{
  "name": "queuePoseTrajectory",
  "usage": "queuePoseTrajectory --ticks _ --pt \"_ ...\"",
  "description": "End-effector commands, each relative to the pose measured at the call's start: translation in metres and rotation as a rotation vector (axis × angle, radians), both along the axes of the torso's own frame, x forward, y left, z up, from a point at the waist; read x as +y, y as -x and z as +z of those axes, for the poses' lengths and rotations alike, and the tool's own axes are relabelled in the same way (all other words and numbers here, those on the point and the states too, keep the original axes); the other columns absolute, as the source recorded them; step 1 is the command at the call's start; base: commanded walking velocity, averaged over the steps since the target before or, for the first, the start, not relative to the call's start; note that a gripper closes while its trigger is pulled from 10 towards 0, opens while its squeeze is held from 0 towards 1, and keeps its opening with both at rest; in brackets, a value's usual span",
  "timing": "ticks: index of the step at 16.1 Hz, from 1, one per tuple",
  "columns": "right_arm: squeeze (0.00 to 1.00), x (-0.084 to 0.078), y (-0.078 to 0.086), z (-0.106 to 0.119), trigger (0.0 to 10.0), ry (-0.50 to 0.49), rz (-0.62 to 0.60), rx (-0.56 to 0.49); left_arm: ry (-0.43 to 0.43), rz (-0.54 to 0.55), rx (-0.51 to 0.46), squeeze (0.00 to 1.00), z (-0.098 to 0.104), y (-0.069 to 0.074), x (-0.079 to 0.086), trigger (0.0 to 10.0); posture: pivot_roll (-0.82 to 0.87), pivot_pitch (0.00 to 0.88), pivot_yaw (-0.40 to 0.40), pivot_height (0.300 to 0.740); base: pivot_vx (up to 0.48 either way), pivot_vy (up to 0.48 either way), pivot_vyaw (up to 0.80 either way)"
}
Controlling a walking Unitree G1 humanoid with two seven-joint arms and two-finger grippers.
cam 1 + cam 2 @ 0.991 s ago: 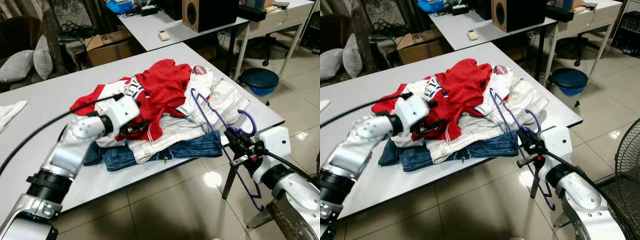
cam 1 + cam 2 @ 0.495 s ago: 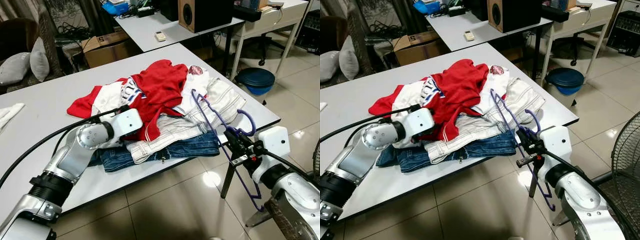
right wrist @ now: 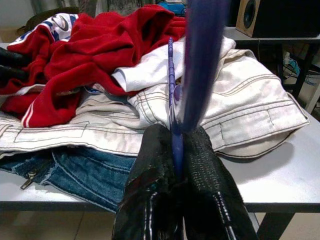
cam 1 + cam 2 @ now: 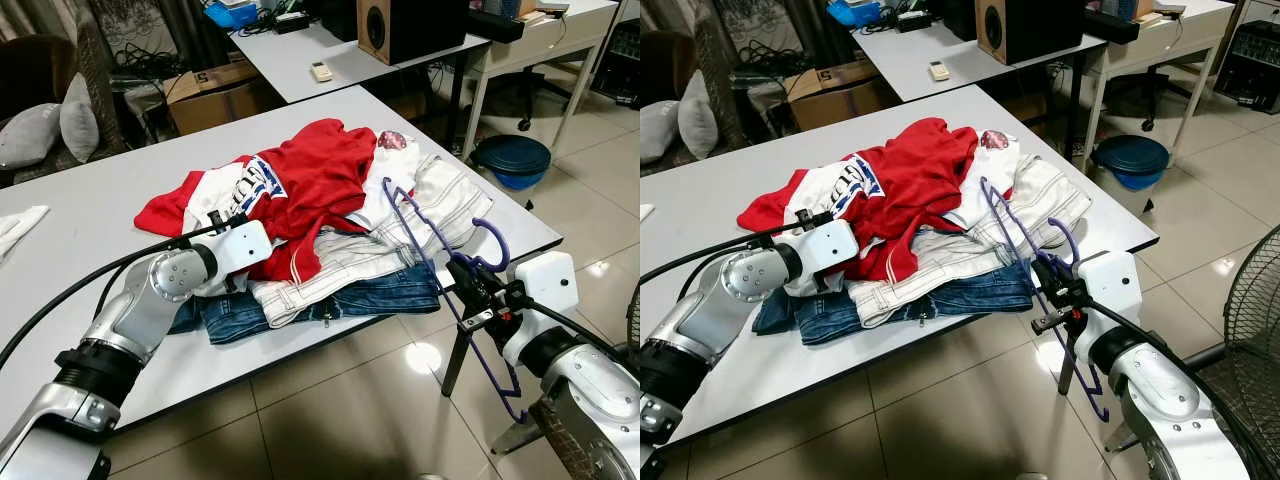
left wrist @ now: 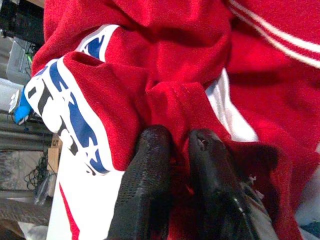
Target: Hang hanger
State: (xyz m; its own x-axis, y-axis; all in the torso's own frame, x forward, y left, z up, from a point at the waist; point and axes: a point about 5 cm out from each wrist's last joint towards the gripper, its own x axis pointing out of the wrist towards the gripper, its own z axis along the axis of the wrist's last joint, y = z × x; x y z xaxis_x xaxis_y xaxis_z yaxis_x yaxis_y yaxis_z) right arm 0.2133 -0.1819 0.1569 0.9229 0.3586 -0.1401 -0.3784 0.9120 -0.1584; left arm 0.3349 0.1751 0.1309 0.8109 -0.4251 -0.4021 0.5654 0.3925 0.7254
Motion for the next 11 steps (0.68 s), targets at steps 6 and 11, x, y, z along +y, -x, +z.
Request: queuePoseTrajectory --ticks 6,11 --pt "0.0 0.005 -0.003 0.005 10.0 0.006 0.023 -0.021 0.056 0.03 -0.029 0.0 0.005 -0.005 0.007 0.0 -0.17 0.0 0.165 0.74 0.0 0.0 0.0" --pt "0.0 0.005 -0.003 0.004 10.0 0.009 0.027 -0.021 0.347 -0.01 -0.056 0.0 0.037 -0.008 -0.006 0.0 -0.17 0.0 0.16 0.74 0.0 0.0 0.0"
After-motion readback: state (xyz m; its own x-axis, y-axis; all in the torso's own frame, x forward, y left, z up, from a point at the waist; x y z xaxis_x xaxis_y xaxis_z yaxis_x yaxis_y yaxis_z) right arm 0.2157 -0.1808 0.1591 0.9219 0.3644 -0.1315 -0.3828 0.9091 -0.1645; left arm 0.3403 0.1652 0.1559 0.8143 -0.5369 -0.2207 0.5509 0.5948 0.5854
